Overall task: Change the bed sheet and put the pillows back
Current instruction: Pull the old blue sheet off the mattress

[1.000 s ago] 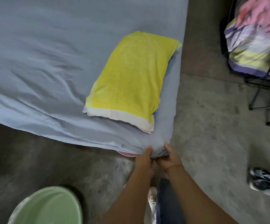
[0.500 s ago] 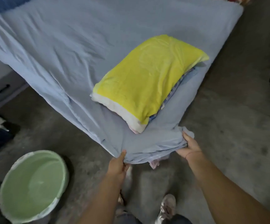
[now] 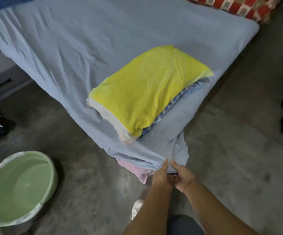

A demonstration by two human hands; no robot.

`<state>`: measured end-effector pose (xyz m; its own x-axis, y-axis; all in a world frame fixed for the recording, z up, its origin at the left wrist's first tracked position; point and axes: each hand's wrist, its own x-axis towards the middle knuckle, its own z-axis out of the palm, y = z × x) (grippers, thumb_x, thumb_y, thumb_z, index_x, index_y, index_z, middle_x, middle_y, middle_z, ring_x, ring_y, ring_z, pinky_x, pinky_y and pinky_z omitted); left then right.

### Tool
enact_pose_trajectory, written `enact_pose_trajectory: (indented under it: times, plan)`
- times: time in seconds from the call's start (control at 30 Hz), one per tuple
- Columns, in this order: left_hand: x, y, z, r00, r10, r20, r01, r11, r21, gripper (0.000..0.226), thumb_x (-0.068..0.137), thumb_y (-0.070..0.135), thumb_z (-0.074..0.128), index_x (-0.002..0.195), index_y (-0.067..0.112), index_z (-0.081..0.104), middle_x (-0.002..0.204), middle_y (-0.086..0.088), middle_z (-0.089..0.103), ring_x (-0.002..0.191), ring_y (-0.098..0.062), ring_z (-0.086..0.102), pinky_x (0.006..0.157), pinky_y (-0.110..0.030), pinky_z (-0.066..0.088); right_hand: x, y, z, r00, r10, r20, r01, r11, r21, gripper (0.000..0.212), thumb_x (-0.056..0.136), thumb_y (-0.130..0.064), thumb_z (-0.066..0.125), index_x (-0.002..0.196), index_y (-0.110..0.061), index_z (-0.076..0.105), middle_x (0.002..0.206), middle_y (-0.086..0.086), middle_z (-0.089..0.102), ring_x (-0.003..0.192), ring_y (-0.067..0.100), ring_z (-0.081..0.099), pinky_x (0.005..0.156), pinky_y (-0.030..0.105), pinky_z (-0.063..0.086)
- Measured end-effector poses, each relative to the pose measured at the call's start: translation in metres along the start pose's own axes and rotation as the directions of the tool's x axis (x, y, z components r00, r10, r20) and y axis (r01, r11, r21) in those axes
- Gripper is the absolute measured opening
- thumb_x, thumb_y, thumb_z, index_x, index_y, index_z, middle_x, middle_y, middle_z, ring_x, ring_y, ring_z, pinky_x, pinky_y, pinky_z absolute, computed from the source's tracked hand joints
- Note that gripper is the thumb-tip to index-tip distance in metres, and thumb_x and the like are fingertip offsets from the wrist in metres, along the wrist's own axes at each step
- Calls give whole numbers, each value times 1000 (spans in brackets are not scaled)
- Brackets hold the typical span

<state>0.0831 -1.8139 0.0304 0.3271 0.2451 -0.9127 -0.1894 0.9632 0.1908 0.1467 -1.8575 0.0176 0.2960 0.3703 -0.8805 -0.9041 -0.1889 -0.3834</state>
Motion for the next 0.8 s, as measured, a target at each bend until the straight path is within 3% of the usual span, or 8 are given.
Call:
enact_pose_trajectory:
  times: [0.07, 0.1, 0.27, 0.37, 0.47, 0.57, 0.63, 0.8]
  plan:
    - [6, -1, 15, 998, 63, -29, -64, 996, -66, 40, 94, 14, 61, 126, -8, 53, 102, -17, 63, 75, -24, 64, 49, -26, 55, 3, -9, -2, 999, -28, -35, 29, 999, 37, 29, 93, -13, 57, 115, 4, 62, 97, 17, 71, 90, 29, 67, 73, 34, 58]
    - [12, -1, 17, 995, 87, -46, -91, 990, -106, 40, 94, 12, 61, 127, -9, 53, 102, -20, 65, 75, -25, 65, 46, -26, 56, 4, -15, 0, 999, -18, -36, 20, 998, 66, 30, 92, -12, 59, 118, 4, 61, 99, 16, 70, 93, 28, 65, 78, 33, 56]
    - [30, 6, 17, 971, 153, -182, -206, 926, -317, 44, 93, 15, 61, 131, -6, 52, 125, -25, 61, 110, -36, 62, 65, -40, 61, 1, -33, 18, 982, 157, 108, -165, 983, 76, 35, 90, -18, 60, 118, 1, 60, 91, 18, 69, 86, 29, 62, 78, 32, 48]
    - [32, 1, 17, 941, 235, -243, -319, 858, -404, 36, 98, 11, 54, 130, -4, 50, 118, -23, 62, 94, -33, 63, 53, -34, 60, 4, -59, 21, 961, 235, 149, -246, 967, 65, 46, 102, -23, 40, 139, 4, 42, 119, 23, 58, 111, 38, 53, 93, 41, 41]
    - [33, -15, 16, 914, 254, -317, -385, 788, -481, 46, 98, 11, 54, 142, 5, 41, 132, -22, 56, 105, -37, 62, 56, -44, 60, 13, -77, 22, 948, 245, 204, -246, 969, -22, 49, 102, -24, 40, 142, 4, 36, 147, 24, 39, 129, 40, 44, 99, 47, 40]
    - [41, -26, 19, 908, 255, -332, -400, 762, -510, 51, 97, 19, 57, 144, 12, 42, 133, -19, 58, 116, -37, 59, 70, -52, 59, 23, -90, 17, 944, 235, 232, -228, 972, -59, 38, 103, -25, 38, 130, 0, 47, 118, 24, 64, 87, 36, 55, 67, 42, 51]
    - [40, -27, 23, 905, 260, -337, -408, 756, -512, 48, 96, 22, 58, 141, 12, 46, 131, -16, 60, 115, -35, 60, 71, -50, 60, 35, -96, 10, 944, 235, 231, -214, 970, -113, 35, 101, -30, 41, 123, -4, 50, 78, 16, 73, 81, 33, 57, 66, 42, 49]
    - [35, -22, 21, 884, 359, -299, -467, 705, -534, 51, 92, 18, 65, 140, 18, 48, 125, -13, 65, 108, -34, 66, 80, -47, 58, 67, -117, 1, 948, 234, 217, -188, 958, -215, 40, 97, -42, 47, 111, -8, 61, 73, 12, 73, 69, 32, 69, 57, 36, 55]
